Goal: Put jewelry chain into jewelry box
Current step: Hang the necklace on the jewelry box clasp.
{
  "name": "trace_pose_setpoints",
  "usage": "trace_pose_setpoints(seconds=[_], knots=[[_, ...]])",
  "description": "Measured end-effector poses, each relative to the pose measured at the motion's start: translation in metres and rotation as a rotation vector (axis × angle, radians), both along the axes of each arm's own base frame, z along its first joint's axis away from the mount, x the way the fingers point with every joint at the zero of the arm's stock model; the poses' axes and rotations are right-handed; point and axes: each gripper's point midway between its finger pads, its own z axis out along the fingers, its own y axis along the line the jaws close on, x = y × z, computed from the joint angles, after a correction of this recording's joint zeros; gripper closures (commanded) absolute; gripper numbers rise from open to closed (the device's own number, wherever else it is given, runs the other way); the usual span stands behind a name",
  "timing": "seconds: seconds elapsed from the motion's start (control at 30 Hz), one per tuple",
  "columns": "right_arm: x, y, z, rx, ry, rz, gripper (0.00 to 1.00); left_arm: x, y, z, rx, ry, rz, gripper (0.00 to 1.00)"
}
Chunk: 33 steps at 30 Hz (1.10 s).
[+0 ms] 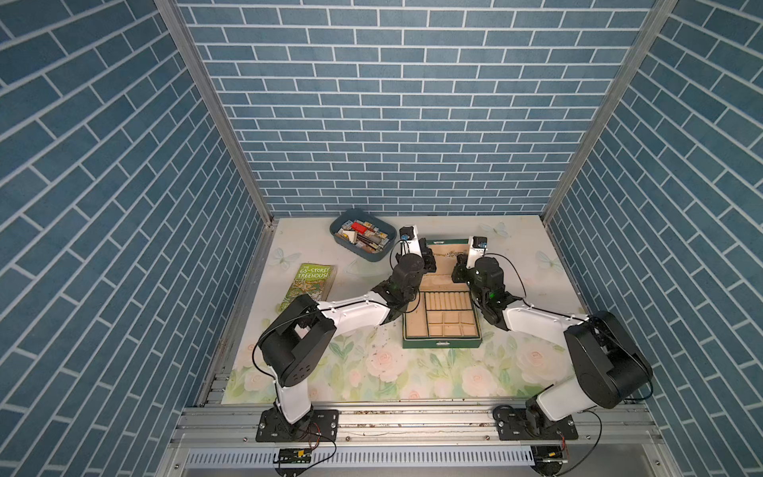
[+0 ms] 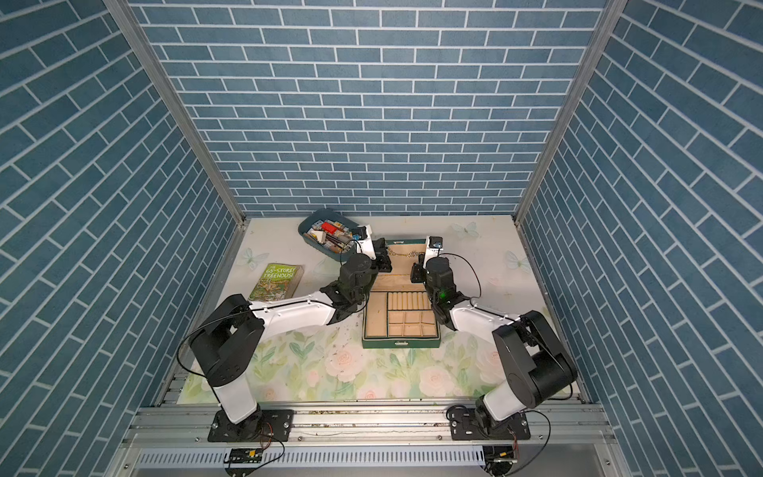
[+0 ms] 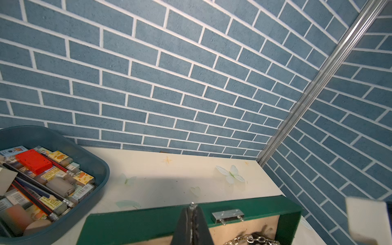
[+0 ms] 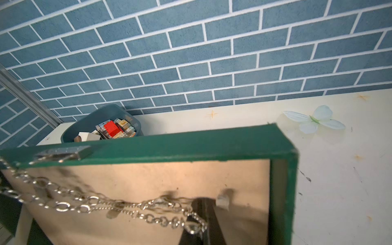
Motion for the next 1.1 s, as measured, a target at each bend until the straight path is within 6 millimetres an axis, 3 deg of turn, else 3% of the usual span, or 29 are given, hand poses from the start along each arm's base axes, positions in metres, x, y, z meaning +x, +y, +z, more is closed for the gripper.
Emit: trace_pose_setpoints(seconds=[0.27, 0.57, 1.1], knots=[[-0.002, 0.006, 0.004, 0.013, -0.014, 0.012, 1.0, -0.003, 0.002, -0.003, 0.011, -0.005, -0.002, 1.0], [-0.003, 0.008, 0.005, 0.02, -0.017, 0.018, 1.0, -0.013, 0.001, 0.008, 0.009, -0.028, -0.019, 1.0], [-0.01, 0.004, -0.012, 0.018, 0.018, 0.013, 1.0, -0.027, -0.012, 0.006, 0.017, -0.026, -0.049, 1.0]])
